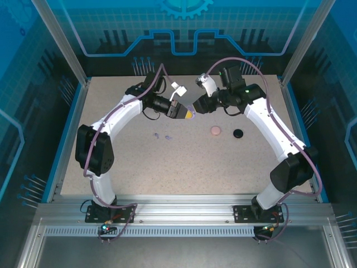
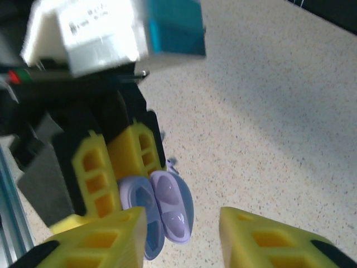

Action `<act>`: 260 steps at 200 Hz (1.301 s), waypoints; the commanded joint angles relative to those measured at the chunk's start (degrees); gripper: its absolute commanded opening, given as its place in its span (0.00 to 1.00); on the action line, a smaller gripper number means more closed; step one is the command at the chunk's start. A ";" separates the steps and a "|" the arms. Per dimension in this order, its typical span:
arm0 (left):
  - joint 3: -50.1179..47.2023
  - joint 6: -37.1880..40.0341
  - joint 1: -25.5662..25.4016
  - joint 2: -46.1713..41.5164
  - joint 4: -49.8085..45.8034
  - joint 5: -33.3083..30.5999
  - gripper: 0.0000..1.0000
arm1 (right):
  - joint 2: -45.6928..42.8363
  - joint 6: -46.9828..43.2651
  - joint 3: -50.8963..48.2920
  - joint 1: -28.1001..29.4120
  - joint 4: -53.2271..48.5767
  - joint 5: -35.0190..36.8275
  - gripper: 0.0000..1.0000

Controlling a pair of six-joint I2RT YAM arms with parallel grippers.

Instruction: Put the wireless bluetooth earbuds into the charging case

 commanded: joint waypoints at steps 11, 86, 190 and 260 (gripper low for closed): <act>-3.17 -2.72 0.16 -5.38 6.49 -3.13 0.00 | -4.13 5.32 0.06 -3.47 4.24 -7.87 0.49; -19.58 -13.89 3.04 -16.18 32.23 -16.32 0.00 | -11.72 22.04 -7.30 -8.04 12.67 -5.99 0.63; -36.87 -19.69 3.00 -30.25 58.99 -39.91 0.00 | -3.86 33.70 -15.54 -5.04 11.89 7.61 0.67; -43.35 -19.82 3.00 -33.83 64.59 -48.53 0.00 | 8.56 36.84 -9.15 3.84 8.39 14.87 0.69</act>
